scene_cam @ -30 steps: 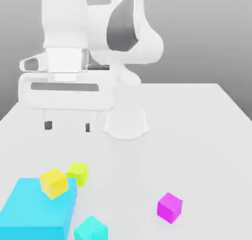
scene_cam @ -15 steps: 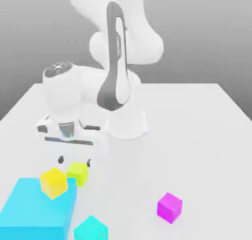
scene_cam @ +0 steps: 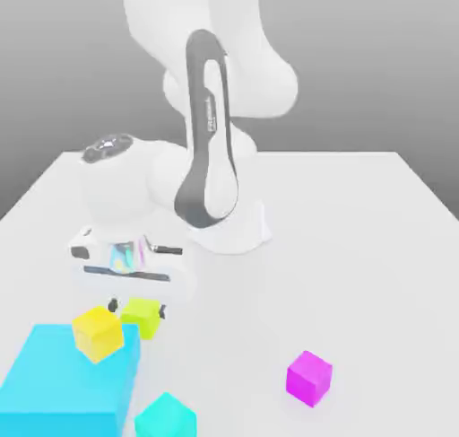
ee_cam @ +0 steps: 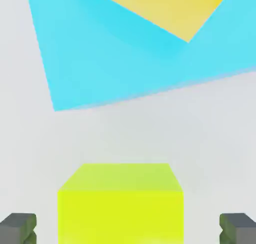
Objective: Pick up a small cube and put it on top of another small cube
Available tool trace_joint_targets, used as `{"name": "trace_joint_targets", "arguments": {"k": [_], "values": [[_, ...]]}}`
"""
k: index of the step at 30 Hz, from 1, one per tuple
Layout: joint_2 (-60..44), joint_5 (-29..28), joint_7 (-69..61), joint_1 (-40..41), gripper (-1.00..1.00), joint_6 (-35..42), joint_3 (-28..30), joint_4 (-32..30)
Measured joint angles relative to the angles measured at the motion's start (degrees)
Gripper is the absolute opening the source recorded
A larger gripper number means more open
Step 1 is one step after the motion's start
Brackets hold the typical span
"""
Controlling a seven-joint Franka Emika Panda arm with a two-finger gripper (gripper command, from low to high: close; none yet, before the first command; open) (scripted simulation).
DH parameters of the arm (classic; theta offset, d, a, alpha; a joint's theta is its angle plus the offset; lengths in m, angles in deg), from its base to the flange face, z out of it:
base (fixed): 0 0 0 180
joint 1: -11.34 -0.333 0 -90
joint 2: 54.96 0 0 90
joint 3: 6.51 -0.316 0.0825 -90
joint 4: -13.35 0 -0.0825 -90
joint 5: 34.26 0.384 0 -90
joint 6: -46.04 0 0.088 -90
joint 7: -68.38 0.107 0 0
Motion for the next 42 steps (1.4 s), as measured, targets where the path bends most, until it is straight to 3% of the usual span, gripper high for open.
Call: {"name": "trace_joint_targets", "arguments": {"k": [5,6,13,20,42], "values": [[-2.45,2.56,-1.67,3.46,0.0,-4.48,-4.73,-0.24],[-2.96,2.84,-1.82,4.22,-1.0,-5.51,-5.71,-0.32],[-3.08,2.7,-1.67,4.47,-1.0,-5.68,-5.99,-0.35],[0.04,-1.04,0.74,0.84,-1.0,-0.04,-0.59,-0.08],[11.89,-21.23,15.7,-2.27,-1.0,8.08,7.49,-3.1]]}}
